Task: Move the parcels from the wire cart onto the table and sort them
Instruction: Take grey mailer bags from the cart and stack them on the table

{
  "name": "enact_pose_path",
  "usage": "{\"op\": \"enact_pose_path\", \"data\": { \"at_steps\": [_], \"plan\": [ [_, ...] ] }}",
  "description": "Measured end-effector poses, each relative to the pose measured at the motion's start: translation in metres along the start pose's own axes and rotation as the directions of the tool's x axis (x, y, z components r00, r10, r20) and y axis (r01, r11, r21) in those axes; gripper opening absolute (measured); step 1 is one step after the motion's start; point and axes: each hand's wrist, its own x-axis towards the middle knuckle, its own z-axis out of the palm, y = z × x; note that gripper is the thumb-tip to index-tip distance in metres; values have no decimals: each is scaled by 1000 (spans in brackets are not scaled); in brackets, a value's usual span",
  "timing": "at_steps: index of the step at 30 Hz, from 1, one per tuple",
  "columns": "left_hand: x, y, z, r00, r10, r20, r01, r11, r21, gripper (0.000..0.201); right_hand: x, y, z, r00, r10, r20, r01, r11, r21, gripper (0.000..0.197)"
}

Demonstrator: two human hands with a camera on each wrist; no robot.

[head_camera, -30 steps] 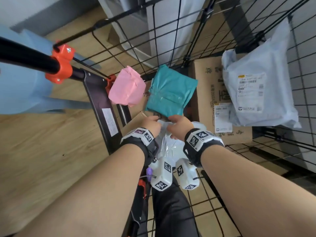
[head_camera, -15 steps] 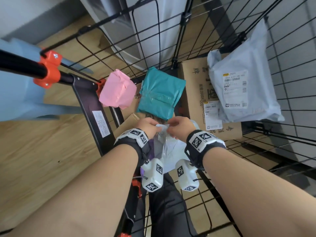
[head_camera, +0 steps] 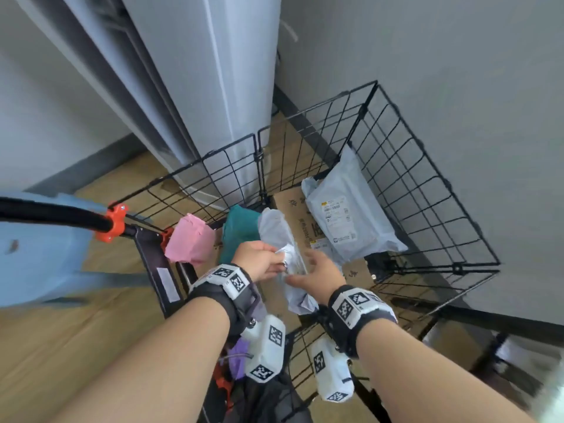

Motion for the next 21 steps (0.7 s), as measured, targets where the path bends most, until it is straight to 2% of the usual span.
{"op": "enact_pose_path", "data": {
  "at_steps": [3,7,10,15,21],
  "plan": [
    [-43,45,10,996,62,62,-58,996,-63,13,-34,-19,-23,997,-50,-57,52,998,26,90],
    [-106,93,23,973,164,164,-151,984,-89,11,-77,-48,-53,952,-116,-284,130,991,29,100],
    [-151,115,30,943,233,239,-225,973,-58,12,-110,-61,-74,901,-166,-402,180,984,-2,79],
    [-217,138,40,887,338,316,-359,933,11,5,-181,-74,-104,813,-196,-548,179,980,-84,44],
    [-278,153,61,796,478,372,-511,859,-9,9,-264,-74,-132,680,-215,-701,185,975,-119,35]
  ]
}}
